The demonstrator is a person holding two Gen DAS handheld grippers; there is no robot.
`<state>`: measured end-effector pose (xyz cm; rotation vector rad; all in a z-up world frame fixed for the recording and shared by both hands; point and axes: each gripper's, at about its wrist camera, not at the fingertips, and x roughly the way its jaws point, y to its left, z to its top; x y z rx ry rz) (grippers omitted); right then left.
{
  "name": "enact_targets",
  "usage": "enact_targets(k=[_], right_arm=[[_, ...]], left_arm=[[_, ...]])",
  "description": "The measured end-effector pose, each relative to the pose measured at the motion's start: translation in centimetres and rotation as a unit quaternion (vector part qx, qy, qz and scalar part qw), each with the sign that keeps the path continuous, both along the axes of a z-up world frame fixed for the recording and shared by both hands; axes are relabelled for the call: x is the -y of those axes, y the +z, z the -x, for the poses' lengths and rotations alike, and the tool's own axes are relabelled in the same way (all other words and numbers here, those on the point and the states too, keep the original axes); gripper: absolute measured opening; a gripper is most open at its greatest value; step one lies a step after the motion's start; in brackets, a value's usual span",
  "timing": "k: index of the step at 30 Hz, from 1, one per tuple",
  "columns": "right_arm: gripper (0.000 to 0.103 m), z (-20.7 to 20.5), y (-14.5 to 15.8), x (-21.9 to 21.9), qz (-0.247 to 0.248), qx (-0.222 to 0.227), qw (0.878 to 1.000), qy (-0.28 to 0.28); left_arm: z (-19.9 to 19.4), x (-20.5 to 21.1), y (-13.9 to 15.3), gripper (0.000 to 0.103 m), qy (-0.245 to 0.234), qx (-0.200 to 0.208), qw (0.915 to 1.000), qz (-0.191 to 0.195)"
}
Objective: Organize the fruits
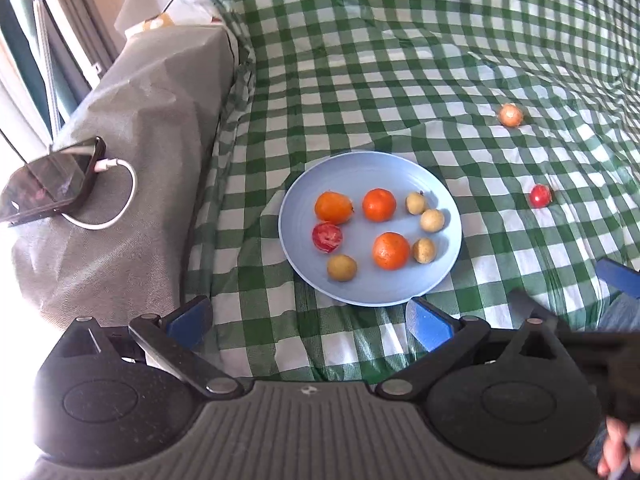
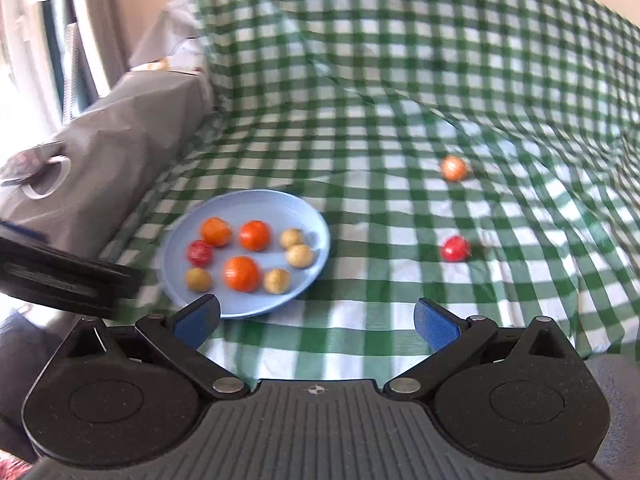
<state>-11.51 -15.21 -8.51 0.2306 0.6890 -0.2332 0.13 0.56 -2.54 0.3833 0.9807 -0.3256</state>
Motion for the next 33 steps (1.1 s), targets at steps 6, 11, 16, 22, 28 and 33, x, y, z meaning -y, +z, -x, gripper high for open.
enact_targets(k=[6, 11, 16, 22, 28, 33], right_arm=[[0.102, -3.4, -5.3, 6.3, 0.025, -0.043, 0.993, -0.106], [0.101, -7.4, -9.3, 10.8, 0.044, -0.056, 0.987, -0.142], [0.077, -9.4, -11.2, 12.8, 0.039, -0.028, 0.992, -0.119], [0.033, -9.9, -11.0, 14.7, 0.068, -0.015, 0.987, -0.142], [0.033, -8.4, -11.3, 21.7, 0.072, -0.026, 0.944, -0.321], [0.033, -8.2, -12.2, 25.0, 0.053, -0.025, 0.926, -0.373]], left_arm=[[-1.5, 1.1, -0.4, 0.103, 0.012, -0.022, 0.9995, -0.021], [-2.3, 2.2, -1.1, 0.103, 0.014, -0.031, 0.9983, -0.047], [-3.7, 4.9, -1.9, 0.103, 0.003, -0.045, 0.9969, -0.064], [-6.5, 11.7, -2.4, 0.103, -0.041, -0.051, 0.9973, -0.034], [-10.7, 23.0, -3.0, 0.103, -0.111, 0.012, 0.9935, 0.023], [-14.6, 33.3, -6.7, 0.103, -0.171, -0.01, 0.9848, 0.028]])
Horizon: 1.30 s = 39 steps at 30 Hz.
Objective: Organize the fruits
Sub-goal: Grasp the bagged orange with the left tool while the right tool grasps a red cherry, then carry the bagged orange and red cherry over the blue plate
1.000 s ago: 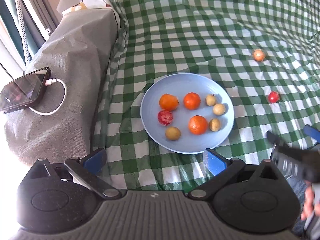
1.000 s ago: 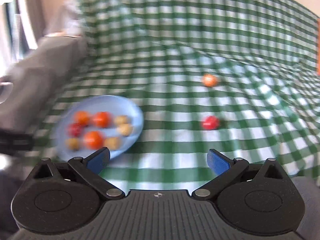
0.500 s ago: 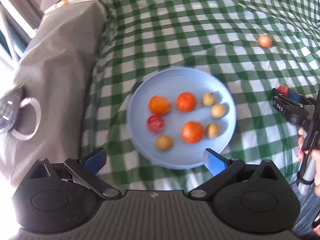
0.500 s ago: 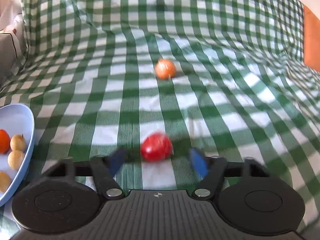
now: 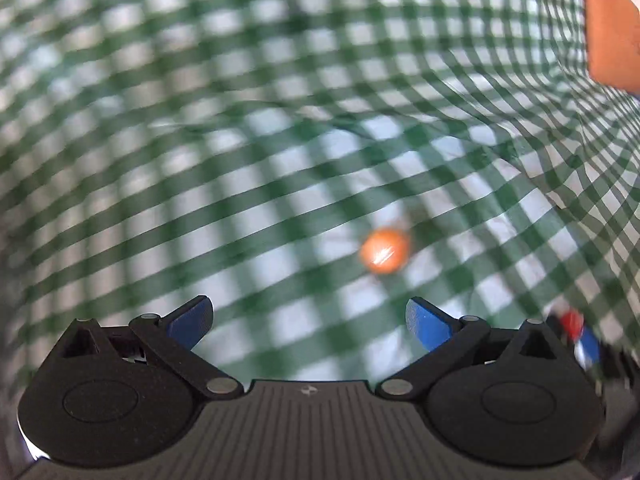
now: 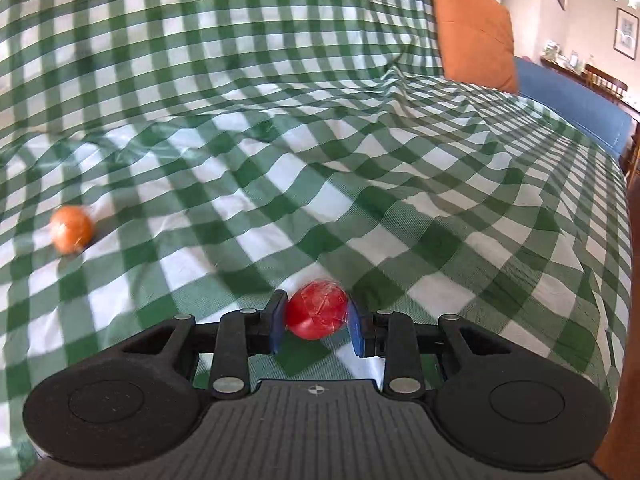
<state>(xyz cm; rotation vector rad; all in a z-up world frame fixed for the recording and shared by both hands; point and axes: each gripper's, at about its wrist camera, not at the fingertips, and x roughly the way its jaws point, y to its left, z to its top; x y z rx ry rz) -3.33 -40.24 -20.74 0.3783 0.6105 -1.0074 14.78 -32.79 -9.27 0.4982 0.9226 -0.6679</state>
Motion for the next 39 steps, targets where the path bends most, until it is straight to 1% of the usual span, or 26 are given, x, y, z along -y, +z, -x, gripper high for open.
enact_targets(k=[2, 4, 8, 9, 10, 11, 12, 13, 15, 17, 19, 21, 23, 25, 28, 30, 32, 33, 35, 37, 39], right_arm=[[0.033, -0.3, -0.3, 0.5, -0.001, -0.001, 1.0, 0.002], [0.033, -0.6, -0.6, 1.0, -0.007, -0.001, 1.0, 0.002], [0.033, -1.1, -0.6, 1.3, -0.005, -0.002, 1.0, 0.002], [0.033, -1.2, -0.5, 1.2, -0.004, -0.003, 1.0, 0.003], [0.034, -1.2, -0.5, 1.1, -0.002, -0.004, 1.0, 0.004], [0.033, -1.3, -0.5, 1.0, -0.001, -0.004, 1.0, 0.004], [0.033, -1.3, -0.5, 1.0, -0.001, -0.004, 1.0, 0.005], [0.034, -1.3, -0.4, 0.9, 0.0, -0.004, 1.0, 0.006], [0.033, -1.3, -0.4, 1.0, 0.001, -0.004, 1.0, 0.007], [0.033, -1.3, -0.3, 1.1, 0.002, -0.001, 1.0, 0.008], [0.033, -1.3, -0.2, 1.1, 0.0, 0.008, 1.0, 0.016], [0.033, -1.2, 0.0, 0.9, -0.002, 0.024, 0.999, 0.029], [0.033, -0.9, 0.3, 0.5, 0.003, 0.039, 0.998, 0.045], [0.033, -0.5, 0.9, -0.4, 0.019, 0.042, 0.997, 0.064], [0.033, 0.8, 2.8, -2.7, 0.031, 0.038, 0.993, 0.105], [0.033, 2.4, 5.1, -5.0, 0.036, 0.05, 0.989, 0.132], [0.033, 4.1, 7.9, -7.9, 0.037, 0.067, 0.981, 0.178], [0.033, 5.2, 9.3, -9.5, 0.029, 0.078, 0.975, 0.205], [0.033, 7.3, 12.0, -12.8, 0.006, 0.097, 0.961, 0.258], [0.033, 9.3, 14.2, -16.2, -0.015, 0.112, 0.945, 0.307], [0.033, 10.8, 15.7, -19.4, -0.018, 0.113, 0.929, 0.353]], left_arm=[[-1.3, 2.9, -2.0, 0.103, -0.004, -0.014, 0.9998, -0.011], [-2.1, 5.2, -3.9, 0.103, -0.007, -0.02, 0.9993, -0.031], [-3.1, 7.3, -6.7, 0.103, -0.022, -0.02, 0.9977, -0.06], [-3.2, 7.4, -7.1, 0.102, -0.024, -0.02, 0.9977, -0.06], [-3.2, 7.4, -7.2, 0.095, -0.025, -0.019, 0.9982, -0.052], [-3.2, 7.3, -7.2, 0.082, -0.023, -0.017, 0.9988, -0.04], [-3.3, 7.1, -7.2, 0.042, -0.03, -0.03, 0.9987, -0.027], [-3.4, 7.0, -7.0, 0.042, -0.03, -0.04, 0.9986, -0.019], [-2.8, 6.5, -6.3, 0.042, -0.031, -0.021, 0.9992, -0.017], [-2.0, 5.6, -5.4, 0.042, -0.035, -0.002, 0.999, -0.026], [-1.2, 3.5, -3.9, 0.042, -0.027, -0.006, 0.9994, -0.019], [-0.3, 0.4, -1.7, 0.042, -0.018, -0.007, 0.9998, -0.01], [1.3, -3.6, 0.5, 0.042, -0.003, -0.009, 0.9999, -0.006], [3.0, -8.3, 2.4, 0.042, 0.011, -0.003, 0.9999, -0.008], [5.9, -15.4, 4.7, 0.042, 0.046, 0.001, 0.9987, -0.022], [7.9, -20.0, 5.8, 0.042, 0.073, 0.003, 0.9968, -0.032], [9.9, -24.3, 6.7, 0.042, 0.096, 0.008, 0.9944, -0.043], [10.7, -26.1, 7.0, 0.042, 0.108, 0.008, 0.993, -0.047], [12.4, -29.4, 7.5, 0.042, 0.128, 0.007, 0.9904, -0.052], [14.0, -32.4, 8.2, 0.042, 0.143, 0.009, 0.9885, -0.048], [15.5, -34.4, 8.6, 0.042, 0.152, 0.015, 0.9874, -0.041]])
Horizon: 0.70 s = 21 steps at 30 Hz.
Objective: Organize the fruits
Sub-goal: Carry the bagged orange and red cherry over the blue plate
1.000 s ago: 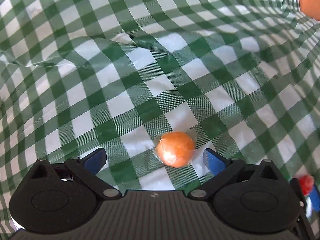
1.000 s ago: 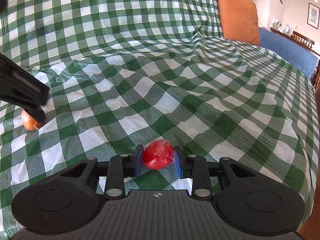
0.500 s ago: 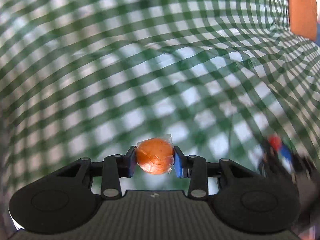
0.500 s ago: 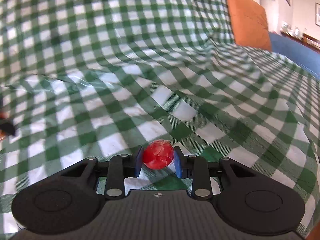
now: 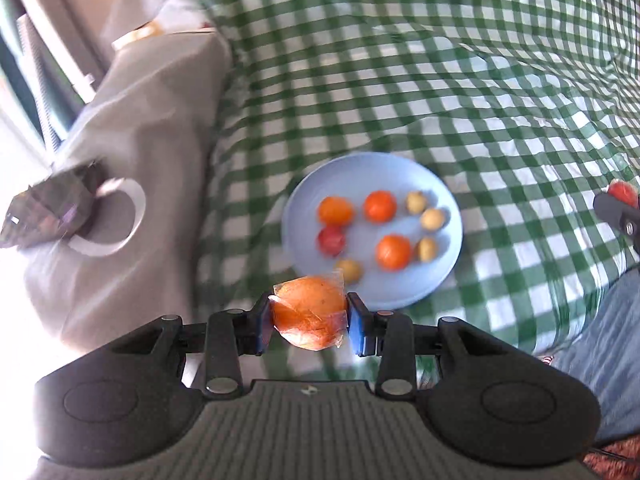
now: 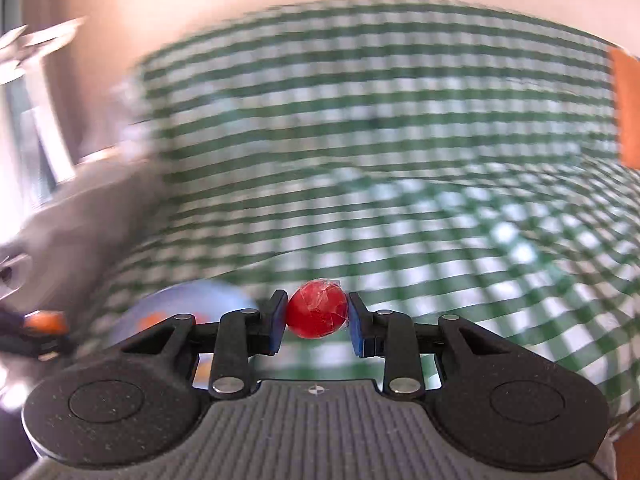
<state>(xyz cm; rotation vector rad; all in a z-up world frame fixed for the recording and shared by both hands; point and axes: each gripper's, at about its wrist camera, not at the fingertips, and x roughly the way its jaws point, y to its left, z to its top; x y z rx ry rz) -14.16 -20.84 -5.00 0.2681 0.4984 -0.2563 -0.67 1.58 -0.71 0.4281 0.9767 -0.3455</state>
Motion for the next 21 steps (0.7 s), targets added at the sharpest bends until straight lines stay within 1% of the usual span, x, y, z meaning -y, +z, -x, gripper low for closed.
enact_targets(k=[2, 4, 8, 15, 21], right_arm=[[0.033, 1.1, 1.1, -2.7, 0.005, 0.0, 0.999, 0.04], [0.033, 1.9, 2.0, -4.6, 0.009, 0.0, 0.998, 0.068], [0.033, 2.4, 2.9, -7.5, 0.036, -0.006, 0.994, 0.101], [0.033, 2.5, 3.3, -9.2, 0.057, -0.024, 0.992, 0.107], [0.033, 1.8, 2.6, -9.0, 0.061, -0.035, 0.992, 0.105]], left_arm=[[1.4, -1.6, 0.4, 0.042, 0.007, 0.007, 0.9999, 0.009], [2.3, -2.7, 0.7, 0.042, 0.012, 0.011, 0.9996, 0.022], [3.6, -4.5, 1.1, 0.042, 0.017, 0.014, 0.9988, 0.043], [3.5, -4.8, 1.1, 0.042, 0.014, 0.015, 0.9981, 0.058], [2.5, -4.0, 0.9, 0.042, 0.004, 0.014, 0.9981, 0.059]])
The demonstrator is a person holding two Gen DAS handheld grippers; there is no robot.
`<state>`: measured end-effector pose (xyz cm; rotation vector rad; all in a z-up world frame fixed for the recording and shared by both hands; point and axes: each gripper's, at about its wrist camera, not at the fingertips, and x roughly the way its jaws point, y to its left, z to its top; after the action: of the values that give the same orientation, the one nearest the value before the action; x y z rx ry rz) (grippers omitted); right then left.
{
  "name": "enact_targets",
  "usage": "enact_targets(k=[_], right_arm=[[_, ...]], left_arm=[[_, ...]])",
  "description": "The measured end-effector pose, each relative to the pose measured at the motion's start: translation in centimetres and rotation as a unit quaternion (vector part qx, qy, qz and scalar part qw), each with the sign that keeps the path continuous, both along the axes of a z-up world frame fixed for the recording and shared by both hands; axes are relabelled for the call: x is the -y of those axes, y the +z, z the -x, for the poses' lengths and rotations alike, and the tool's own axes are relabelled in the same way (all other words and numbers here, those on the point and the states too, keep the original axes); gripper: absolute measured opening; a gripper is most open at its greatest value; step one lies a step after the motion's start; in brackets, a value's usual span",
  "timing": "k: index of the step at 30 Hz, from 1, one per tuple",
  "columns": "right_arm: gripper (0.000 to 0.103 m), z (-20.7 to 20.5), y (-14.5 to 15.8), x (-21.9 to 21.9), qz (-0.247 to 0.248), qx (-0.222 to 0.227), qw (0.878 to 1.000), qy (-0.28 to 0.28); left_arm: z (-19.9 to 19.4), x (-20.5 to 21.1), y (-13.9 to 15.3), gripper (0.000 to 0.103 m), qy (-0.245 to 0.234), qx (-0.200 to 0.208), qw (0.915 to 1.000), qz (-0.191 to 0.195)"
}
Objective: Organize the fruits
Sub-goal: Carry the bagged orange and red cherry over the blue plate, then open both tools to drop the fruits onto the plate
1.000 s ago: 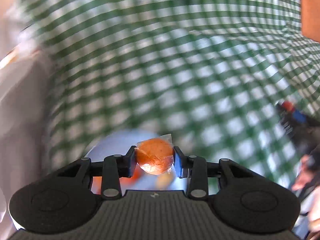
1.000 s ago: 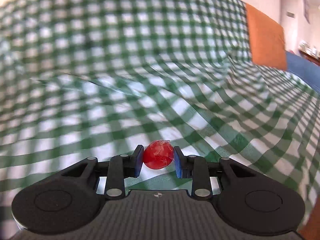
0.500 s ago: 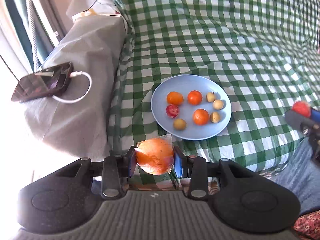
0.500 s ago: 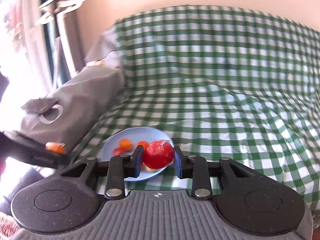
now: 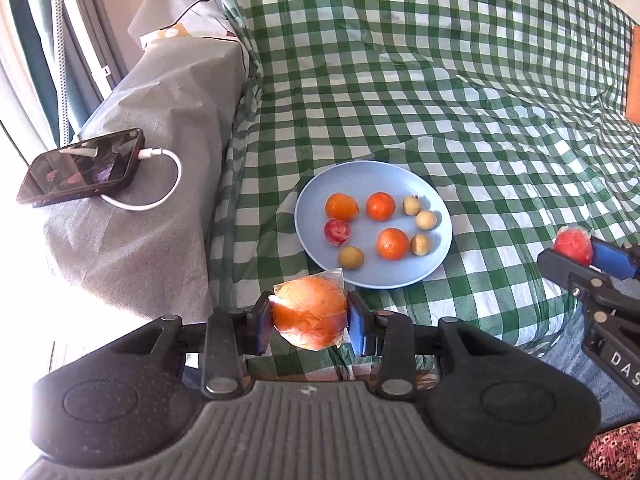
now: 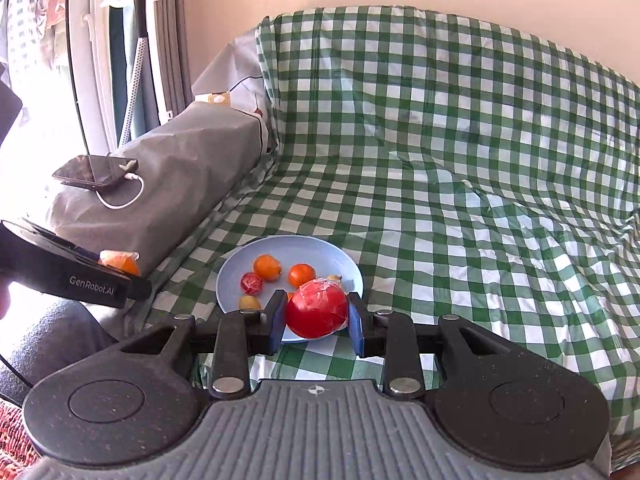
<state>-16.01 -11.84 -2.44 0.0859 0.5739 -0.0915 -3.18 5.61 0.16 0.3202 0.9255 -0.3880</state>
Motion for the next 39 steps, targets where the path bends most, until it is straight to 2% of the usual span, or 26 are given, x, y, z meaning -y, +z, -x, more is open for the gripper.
enact_targets(k=[7, 17, 30, 39], right_arm=[[0.033, -1.9, -0.9, 0.7, -0.001, -0.02, 1.0, -0.001], [0.033, -7.0, -2.9, 2.0, -0.004, -0.045, 0.999, -0.01], [0.033, -13.9, -7.4, 2.9, -0.012, -0.097, 0.995, 0.006], [0.033, -16.7, -9.5, 2.9, -0.008, -0.118, 0.993, 0.014]], left_arm=[[-2.3, 1.6, -0.2, 0.042, -0.006, -0.003, 1.0, 0.004], [-7.1, 5.1, -1.9, 0.042, -0.019, -0.016, 0.9997, -0.004], [-12.4, 8.4, -7.4, 0.042, -0.032, -0.049, 0.9977, -0.035], [-14.4, 9.6, -9.2, 0.043, -0.033, -0.054, 0.9968, -0.048]])
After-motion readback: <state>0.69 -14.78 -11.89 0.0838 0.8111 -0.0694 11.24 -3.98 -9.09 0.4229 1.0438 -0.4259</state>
